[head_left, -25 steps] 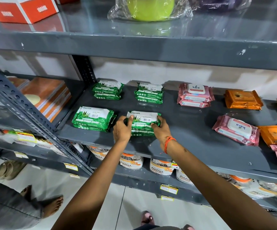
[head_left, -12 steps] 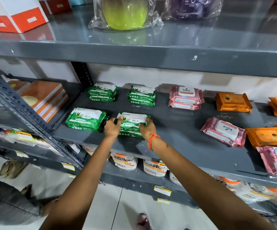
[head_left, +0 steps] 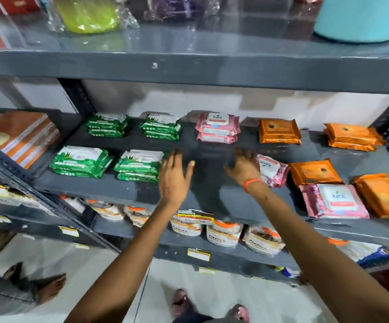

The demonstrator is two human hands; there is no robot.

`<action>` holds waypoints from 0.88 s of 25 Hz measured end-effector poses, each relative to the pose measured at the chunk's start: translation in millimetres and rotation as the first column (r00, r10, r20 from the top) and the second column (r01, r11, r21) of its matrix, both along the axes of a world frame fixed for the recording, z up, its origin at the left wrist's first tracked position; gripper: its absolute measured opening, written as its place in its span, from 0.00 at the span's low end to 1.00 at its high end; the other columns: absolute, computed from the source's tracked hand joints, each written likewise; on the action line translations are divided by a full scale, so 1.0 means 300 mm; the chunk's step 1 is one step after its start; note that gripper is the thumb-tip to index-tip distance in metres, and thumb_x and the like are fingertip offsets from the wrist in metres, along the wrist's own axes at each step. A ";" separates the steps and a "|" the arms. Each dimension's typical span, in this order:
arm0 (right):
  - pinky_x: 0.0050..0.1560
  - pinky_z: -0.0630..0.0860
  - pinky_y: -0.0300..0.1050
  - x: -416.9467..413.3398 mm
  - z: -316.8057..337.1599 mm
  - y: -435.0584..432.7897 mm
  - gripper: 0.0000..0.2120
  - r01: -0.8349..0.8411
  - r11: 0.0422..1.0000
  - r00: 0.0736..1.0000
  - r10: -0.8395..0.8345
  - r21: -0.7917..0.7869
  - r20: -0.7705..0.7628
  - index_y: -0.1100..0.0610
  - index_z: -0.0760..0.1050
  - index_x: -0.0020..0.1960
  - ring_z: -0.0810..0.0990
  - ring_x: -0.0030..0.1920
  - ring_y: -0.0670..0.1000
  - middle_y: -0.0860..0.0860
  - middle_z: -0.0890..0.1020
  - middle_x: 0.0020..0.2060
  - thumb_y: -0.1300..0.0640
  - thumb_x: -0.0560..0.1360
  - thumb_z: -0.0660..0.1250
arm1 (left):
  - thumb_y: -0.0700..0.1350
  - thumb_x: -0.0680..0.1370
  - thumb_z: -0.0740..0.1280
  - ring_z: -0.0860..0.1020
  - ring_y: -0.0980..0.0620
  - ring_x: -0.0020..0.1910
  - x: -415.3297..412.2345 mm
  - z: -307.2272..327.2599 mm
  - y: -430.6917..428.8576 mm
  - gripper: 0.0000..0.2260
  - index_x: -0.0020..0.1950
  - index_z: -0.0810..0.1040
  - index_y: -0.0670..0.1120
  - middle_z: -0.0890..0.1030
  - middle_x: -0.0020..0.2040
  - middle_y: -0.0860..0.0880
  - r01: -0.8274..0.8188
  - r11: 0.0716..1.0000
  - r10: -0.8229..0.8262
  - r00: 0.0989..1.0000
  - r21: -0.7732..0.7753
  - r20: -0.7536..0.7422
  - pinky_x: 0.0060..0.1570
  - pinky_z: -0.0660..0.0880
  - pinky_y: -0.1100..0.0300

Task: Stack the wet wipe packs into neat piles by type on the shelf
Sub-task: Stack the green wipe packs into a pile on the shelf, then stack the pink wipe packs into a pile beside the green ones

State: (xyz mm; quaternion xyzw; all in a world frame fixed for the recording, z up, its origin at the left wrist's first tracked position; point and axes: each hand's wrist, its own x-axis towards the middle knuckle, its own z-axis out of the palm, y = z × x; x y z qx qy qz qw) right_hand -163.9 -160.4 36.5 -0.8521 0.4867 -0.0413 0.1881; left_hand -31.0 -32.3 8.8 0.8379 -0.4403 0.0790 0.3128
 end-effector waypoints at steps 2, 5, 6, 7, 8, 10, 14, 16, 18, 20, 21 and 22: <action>0.77 0.51 0.60 -0.112 -0.015 -0.068 0.35 0.006 0.996 0.983 -0.022 -0.089 -0.180 0.58 0.57 0.75 0.56 0.76 0.62 0.60 0.59 0.75 0.48 0.73 0.67 | 0.56 0.77 0.56 0.78 0.40 0.58 -0.066 -0.053 -0.024 0.24 0.62 0.75 0.40 0.79 0.61 0.40 0.118 0.990 -0.117 0.993 0.076 -0.017 0.58 0.75 0.49; 0.73 0.64 0.59 -0.206 -0.006 -0.105 0.27 -0.034 0.994 0.969 0.008 -0.099 -0.245 0.58 0.66 0.70 0.67 0.71 0.63 0.61 0.69 0.71 0.49 0.75 0.66 | 0.62 0.76 0.51 0.74 0.43 0.65 -0.087 -0.118 0.000 0.30 0.63 0.74 0.40 0.76 0.65 0.41 0.165 0.965 -0.169 0.986 0.202 0.000 0.65 0.69 0.51; 0.72 0.66 0.56 -0.214 0.003 -0.100 0.26 -0.036 0.997 0.976 0.020 -0.070 -0.216 0.59 0.67 0.69 0.69 0.70 0.62 0.61 0.71 0.70 0.49 0.75 0.66 | 0.65 0.76 0.48 0.72 0.44 0.67 -0.080 -0.133 0.017 0.34 0.65 0.73 0.40 0.75 0.67 0.41 0.159 0.956 -0.167 0.986 0.245 0.014 0.68 0.67 0.51; 0.71 0.68 0.54 -0.211 0.009 -0.085 0.27 -0.051 0.998 0.983 0.044 -0.038 -0.179 0.59 0.69 0.67 0.71 0.68 0.62 0.61 0.73 0.69 0.46 0.74 0.67 | 0.67 0.75 0.43 0.70 0.45 0.69 -0.067 -0.148 0.039 0.38 0.67 0.71 0.40 0.73 0.68 0.41 0.147 0.947 -0.160 0.987 0.285 0.023 0.70 0.64 0.52; 0.69 0.69 0.52 -0.198 0.009 -0.065 0.28 -0.067 0.998 0.988 0.066 -0.002 -0.137 0.59 0.72 0.66 0.73 0.67 0.61 0.61 0.74 0.67 0.44 0.73 0.67 | 0.69 0.74 0.39 0.67 0.46 0.71 -0.051 -0.160 0.061 0.41 0.69 0.68 0.40 0.71 0.71 0.42 0.135 0.936 -0.151 0.988 0.326 0.026 0.71 0.60 0.52; 0.64 0.73 0.49 -0.152 0.007 -0.018 0.28 -0.079 0.994 0.989 0.088 0.073 -0.119 0.61 0.76 0.62 0.77 0.62 0.61 0.61 0.79 0.63 0.40 0.73 0.65 | 0.70 0.72 0.34 0.62 0.48 0.74 -0.022 -0.184 0.096 0.44 0.72 0.63 0.41 0.66 0.74 0.44 0.132 0.917 -0.148 0.989 0.377 0.016 0.74 0.56 0.53; 0.52 0.78 0.48 -0.064 0.072 0.024 0.16 -0.120 0.976 0.975 0.150 0.180 -0.163 0.60 0.76 0.38 0.82 0.50 0.61 0.59 0.83 0.38 0.47 0.74 0.66 | 0.70 0.73 0.34 0.62 0.47 0.74 0.006 -0.193 0.122 0.44 0.72 0.64 0.40 0.65 0.74 0.43 0.150 0.906 -0.177 0.984 0.396 0.033 0.74 0.58 0.51; 0.50 0.80 0.48 -0.029 0.106 0.010 0.07 -0.252 0.963 0.929 0.268 0.093 -0.254 0.61 0.76 0.42 0.82 0.50 0.61 0.60 0.83 0.45 0.57 0.72 0.68 | 0.69 0.74 0.36 0.64 0.47 0.73 0.025 -0.190 0.131 0.43 0.71 0.66 0.40 0.67 0.73 0.43 0.163 0.897 -0.197 0.979 0.412 0.042 0.72 0.60 0.51; 0.59 0.78 0.52 -0.017 0.115 0.001 0.28 -0.418 0.898 0.834 0.439 0.137 -0.333 0.57 0.69 0.67 0.77 0.62 0.60 0.57 0.75 0.66 0.61 0.69 0.72 | 0.69 0.75 0.39 0.67 0.46 0.71 0.034 -0.181 0.142 0.41 0.70 0.68 0.39 0.69 0.72 0.43 0.194 0.878 -0.244 0.968 0.438 0.059 0.70 0.64 0.50; 0.67 0.72 0.51 0.008 0.093 0.012 0.41 -0.540 0.815 0.736 0.579 0.211 -0.351 0.54 0.58 0.75 0.70 0.70 0.59 0.55 0.66 0.74 0.58 0.67 0.75 | 0.68 0.76 0.41 0.69 0.45 0.70 0.049 -0.182 0.161 0.39 0.69 0.69 0.39 0.70 0.70 0.42 0.217 0.861 -0.278 0.958 0.460 0.067 0.68 0.68 0.48; 0.71 0.67 0.50 0.024 0.077 0.021 0.42 -0.587 0.787 0.710 0.614 0.192 -0.346 0.54 0.57 0.75 0.67 0.72 0.57 0.55 0.64 0.75 0.55 0.67 0.75 | 0.68 0.76 0.42 0.69 0.45 0.70 0.057 -0.186 0.169 0.39 0.69 0.69 0.39 0.71 0.70 0.42 0.217 0.856 -0.282 0.957 0.469 0.071 0.67 0.70 0.47; 0.73 0.63 0.48 0.039 0.054 0.023 0.42 -0.604 0.782 0.715 0.616 0.152 -0.331 0.53 0.57 0.75 0.64 0.73 0.56 0.54 0.63 0.75 0.51 0.67 0.75 | 0.68 0.76 0.42 0.70 0.45 0.70 0.061 -0.188 0.174 0.39 0.69 0.69 0.40 0.71 0.70 0.42 0.215 0.852 -0.280 0.957 0.478 0.070 0.66 0.70 0.47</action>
